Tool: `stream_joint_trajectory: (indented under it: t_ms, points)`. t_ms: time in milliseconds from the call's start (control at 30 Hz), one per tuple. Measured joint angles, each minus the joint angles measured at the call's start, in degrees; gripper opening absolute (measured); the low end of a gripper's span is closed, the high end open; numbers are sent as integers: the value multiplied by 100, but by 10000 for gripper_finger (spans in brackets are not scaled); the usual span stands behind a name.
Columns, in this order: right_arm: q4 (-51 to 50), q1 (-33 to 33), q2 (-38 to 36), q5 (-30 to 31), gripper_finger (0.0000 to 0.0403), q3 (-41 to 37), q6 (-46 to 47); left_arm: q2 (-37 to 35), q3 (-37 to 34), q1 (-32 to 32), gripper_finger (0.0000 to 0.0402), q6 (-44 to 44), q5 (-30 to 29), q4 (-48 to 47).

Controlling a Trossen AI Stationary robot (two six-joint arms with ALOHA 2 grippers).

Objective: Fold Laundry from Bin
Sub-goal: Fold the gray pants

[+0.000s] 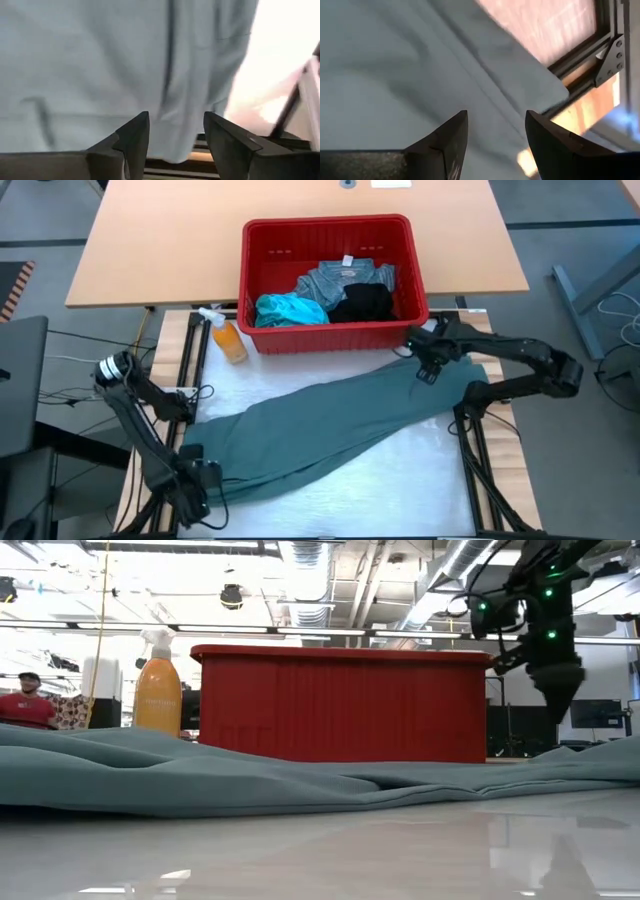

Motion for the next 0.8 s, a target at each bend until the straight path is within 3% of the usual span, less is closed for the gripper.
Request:
stream_joint_trajectory:
  t_ms: [67, 200, 267, 533, 800]
  points:
    - [-28, -178, -1, 21, 221, 0, -583, -126, 0, -56, 180, -107, -343, -211]
    - [199, -546, 122, 40, 221, 0, -1157, -207, -91, -81, 180, 130, -2112, -166]
    - [354, -710, 332, 28, 221, 0, -1176, -207, -278, 18, 180, 475, -2597, 146]
    - [1185, -500, 1541, -141, 221, -40, -1366, -202, -1236, 503, 181, 1388, -2957, 1134]
    - [2048, -789, 1768, -139, 221, -680, -1167, -203, -1388, 547, 181, 1464, -2950, 1116]
